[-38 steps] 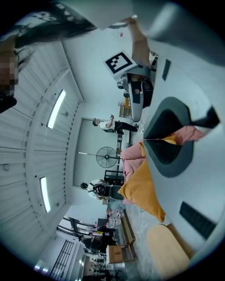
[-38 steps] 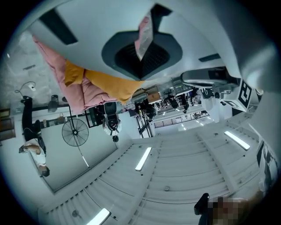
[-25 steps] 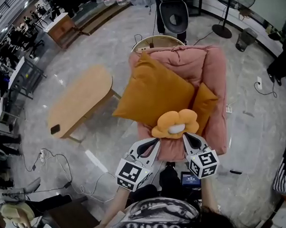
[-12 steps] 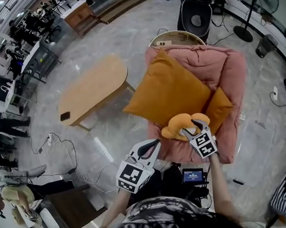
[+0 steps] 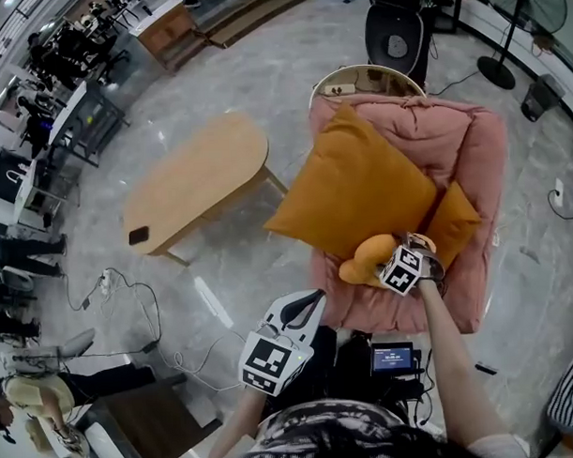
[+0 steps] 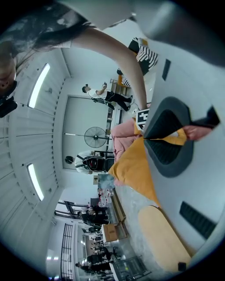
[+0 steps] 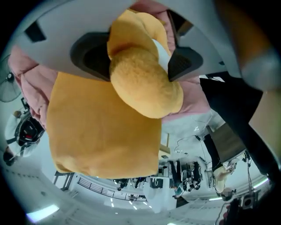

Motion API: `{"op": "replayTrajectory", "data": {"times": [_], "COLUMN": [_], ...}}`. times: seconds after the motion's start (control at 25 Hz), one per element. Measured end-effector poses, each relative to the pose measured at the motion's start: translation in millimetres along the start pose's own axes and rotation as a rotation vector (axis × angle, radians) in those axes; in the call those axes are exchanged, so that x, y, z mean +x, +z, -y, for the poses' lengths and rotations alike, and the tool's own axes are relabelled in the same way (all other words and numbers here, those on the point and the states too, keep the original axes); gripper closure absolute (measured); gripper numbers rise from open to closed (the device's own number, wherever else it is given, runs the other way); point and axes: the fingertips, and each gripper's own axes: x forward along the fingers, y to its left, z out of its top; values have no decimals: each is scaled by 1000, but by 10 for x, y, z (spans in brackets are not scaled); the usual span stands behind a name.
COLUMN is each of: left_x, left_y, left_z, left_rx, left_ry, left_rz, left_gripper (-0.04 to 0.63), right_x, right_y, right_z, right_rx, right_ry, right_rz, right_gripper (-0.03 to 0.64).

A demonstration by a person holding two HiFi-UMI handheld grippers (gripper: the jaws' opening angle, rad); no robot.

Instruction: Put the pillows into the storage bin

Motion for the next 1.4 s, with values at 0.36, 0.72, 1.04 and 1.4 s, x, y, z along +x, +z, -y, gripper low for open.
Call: {"op": "replayTrajectory", "data": {"times": [0.36, 0.72, 1.04, 1.4], "left_x": [-13, 81, 158, 253], "left_y": [45, 147, 112, 89], "left_z": [-371, -450, -191, 588], "left_rx": [27, 92, 195, 281], "left_ry": [-116, -321, -587, -835], "left_rz": [38, 54, 46, 26], "left_gripper": [581, 581, 581, 581], "right_x": [-248, -991, -1619, -2237], "right_y": [-130, 92, 118, -479], "right_z": [-184, -452, -706, -1182], "right_rx": [313, 799, 1111, 1314], "right_ry": [-119, -283, -514, -718], "right_rz": [5, 173, 278, 260], "right_gripper": [405, 419, 419, 419]}}
